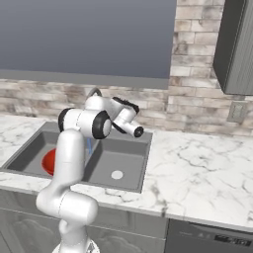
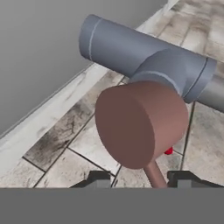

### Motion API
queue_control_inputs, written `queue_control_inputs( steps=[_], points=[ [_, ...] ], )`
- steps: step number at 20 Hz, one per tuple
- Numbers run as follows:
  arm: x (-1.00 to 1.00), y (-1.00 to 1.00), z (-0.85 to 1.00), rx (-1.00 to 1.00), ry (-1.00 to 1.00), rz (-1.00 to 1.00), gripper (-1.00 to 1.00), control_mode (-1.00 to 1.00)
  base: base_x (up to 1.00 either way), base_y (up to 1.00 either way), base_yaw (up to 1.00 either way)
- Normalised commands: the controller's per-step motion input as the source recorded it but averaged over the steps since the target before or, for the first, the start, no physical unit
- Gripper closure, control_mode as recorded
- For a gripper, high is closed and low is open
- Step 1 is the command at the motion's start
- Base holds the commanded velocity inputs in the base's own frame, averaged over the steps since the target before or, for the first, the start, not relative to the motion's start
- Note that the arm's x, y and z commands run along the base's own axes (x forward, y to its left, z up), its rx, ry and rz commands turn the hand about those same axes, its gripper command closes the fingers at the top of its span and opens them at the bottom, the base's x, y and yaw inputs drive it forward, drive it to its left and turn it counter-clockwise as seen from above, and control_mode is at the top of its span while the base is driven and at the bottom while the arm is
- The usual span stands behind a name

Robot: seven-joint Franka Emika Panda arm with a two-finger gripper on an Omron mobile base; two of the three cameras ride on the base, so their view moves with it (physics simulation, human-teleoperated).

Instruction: Pick the lime from the cabinet and place it in the bowl. Then pick the bowl and place it in the sink. Then turn on the sink facuet.

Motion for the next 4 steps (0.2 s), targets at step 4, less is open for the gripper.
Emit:
queue_control_inputs(
  steps=[4],
  points=[
    [0.0,-0.02,-0.01,0.03,0.01,0.0,1.0,-1.0,0.0,0.0,0.0]
  ],
)
